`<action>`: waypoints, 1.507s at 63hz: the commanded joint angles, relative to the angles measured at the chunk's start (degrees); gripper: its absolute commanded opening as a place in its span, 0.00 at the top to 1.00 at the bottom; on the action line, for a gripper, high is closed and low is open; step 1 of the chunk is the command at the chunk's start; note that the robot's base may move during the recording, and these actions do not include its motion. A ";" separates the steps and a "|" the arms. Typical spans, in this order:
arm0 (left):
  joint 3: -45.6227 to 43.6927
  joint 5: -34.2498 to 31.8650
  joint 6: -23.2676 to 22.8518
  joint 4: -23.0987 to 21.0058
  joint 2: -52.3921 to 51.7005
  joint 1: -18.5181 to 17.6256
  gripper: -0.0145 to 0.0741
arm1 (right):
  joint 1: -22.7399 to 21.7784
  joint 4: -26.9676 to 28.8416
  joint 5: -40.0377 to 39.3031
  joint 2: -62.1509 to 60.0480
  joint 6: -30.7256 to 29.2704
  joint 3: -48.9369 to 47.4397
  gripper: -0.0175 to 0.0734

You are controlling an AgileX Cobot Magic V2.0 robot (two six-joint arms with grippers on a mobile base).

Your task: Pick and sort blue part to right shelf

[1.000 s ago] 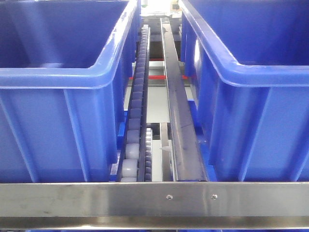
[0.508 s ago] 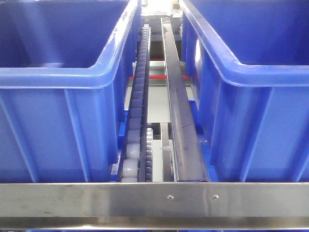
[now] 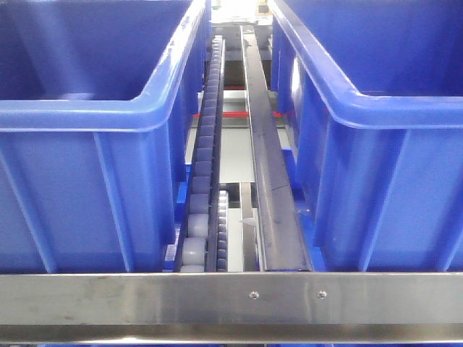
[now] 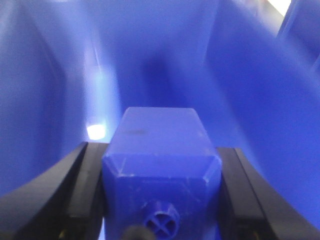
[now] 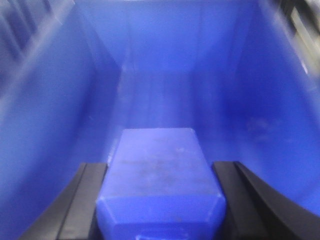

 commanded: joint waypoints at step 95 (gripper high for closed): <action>-2.71 -2.50 -0.11 -2.68 -14.36 6.38 0.70 | -0.40 -1.53 -1.46 -10.10 -0.29 -3.82 0.75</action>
